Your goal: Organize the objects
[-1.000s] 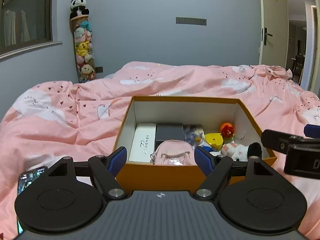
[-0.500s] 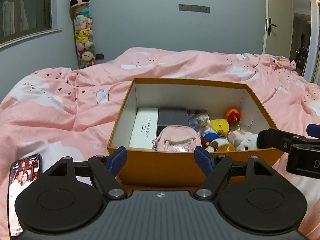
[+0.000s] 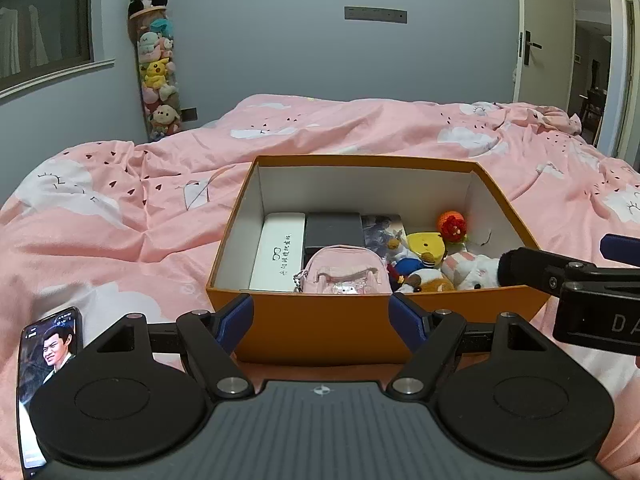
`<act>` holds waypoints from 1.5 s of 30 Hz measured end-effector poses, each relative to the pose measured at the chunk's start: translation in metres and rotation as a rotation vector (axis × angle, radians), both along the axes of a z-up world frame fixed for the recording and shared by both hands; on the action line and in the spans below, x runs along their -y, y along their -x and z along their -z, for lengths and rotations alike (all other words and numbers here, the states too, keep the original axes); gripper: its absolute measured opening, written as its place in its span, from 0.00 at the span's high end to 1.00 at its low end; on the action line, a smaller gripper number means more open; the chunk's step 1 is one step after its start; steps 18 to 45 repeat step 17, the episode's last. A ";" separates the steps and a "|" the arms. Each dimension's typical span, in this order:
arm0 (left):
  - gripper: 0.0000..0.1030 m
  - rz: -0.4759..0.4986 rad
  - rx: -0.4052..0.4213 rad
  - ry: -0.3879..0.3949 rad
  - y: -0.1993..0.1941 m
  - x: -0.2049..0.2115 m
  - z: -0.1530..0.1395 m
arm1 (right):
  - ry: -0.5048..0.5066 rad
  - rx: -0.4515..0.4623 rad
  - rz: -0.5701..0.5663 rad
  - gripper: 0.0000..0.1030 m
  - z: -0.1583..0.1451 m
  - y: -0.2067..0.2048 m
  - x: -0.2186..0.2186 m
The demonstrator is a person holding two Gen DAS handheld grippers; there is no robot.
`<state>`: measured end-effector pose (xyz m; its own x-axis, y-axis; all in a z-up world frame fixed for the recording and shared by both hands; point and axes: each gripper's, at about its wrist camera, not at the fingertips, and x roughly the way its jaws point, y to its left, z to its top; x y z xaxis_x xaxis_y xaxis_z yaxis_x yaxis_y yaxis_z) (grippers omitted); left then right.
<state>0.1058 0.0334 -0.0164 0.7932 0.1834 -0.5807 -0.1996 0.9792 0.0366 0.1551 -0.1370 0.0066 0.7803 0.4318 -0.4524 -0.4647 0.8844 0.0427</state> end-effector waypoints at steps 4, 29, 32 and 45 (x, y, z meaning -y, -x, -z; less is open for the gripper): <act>0.13 0.002 0.003 -0.003 0.000 0.001 -0.001 | 0.000 0.001 0.000 0.01 0.000 0.002 0.000; 0.13 0.003 0.001 -0.008 0.001 0.003 -0.001 | -0.001 -0.005 0.002 0.01 0.000 0.003 0.002; 0.13 0.003 0.001 -0.008 0.001 0.003 -0.001 | -0.001 -0.005 0.002 0.01 0.000 0.003 0.002; 0.13 0.003 0.001 -0.008 0.001 0.003 -0.001 | -0.001 -0.005 0.002 0.01 0.000 0.003 0.002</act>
